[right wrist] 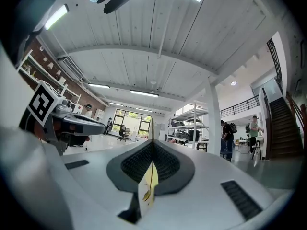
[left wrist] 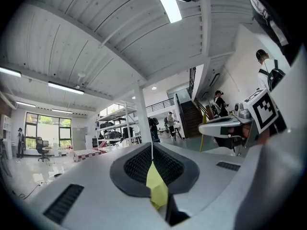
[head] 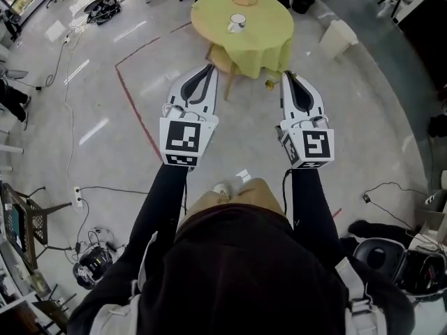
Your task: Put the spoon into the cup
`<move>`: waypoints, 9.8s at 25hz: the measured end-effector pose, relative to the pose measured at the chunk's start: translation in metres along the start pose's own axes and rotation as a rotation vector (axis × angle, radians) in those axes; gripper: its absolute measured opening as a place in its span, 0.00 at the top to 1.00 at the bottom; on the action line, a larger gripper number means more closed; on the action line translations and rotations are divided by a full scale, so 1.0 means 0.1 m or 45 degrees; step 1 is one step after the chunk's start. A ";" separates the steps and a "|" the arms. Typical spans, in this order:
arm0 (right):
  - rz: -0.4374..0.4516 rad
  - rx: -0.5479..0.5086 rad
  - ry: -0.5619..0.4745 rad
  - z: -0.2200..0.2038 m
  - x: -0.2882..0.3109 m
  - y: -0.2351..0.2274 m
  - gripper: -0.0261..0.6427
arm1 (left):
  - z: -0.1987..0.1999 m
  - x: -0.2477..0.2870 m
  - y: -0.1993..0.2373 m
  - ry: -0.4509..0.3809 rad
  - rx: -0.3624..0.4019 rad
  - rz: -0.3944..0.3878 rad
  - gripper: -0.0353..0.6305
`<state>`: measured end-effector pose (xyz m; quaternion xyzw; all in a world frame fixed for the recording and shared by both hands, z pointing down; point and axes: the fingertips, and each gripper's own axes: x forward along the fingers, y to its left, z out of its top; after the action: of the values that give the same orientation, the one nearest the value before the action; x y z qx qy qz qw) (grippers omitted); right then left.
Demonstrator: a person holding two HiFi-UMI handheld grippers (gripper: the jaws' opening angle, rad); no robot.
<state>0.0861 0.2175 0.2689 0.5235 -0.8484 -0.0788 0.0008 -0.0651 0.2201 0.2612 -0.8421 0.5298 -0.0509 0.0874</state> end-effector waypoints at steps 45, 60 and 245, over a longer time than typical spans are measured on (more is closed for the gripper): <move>0.260 0.112 -0.070 -0.64 2.65 -1.44 0.92 | -0.57 2.76 0.84 0.141 -0.003 0.119 0.91; 0.242 0.122 0.046 -0.99 3.09 -1.38 0.92 | -0.85 3.05 1.11 0.164 0.017 0.054 0.91; 0.408 0.104 0.135 -1.44 4.43 -1.89 0.73 | -0.96 4.59 1.58 0.179 -0.017 0.079 0.92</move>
<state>0.0658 -0.2785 0.3501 0.3845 -0.9223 -0.0154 0.0369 -0.0229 -0.2692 0.3205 -0.8202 0.5607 -0.1037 0.0456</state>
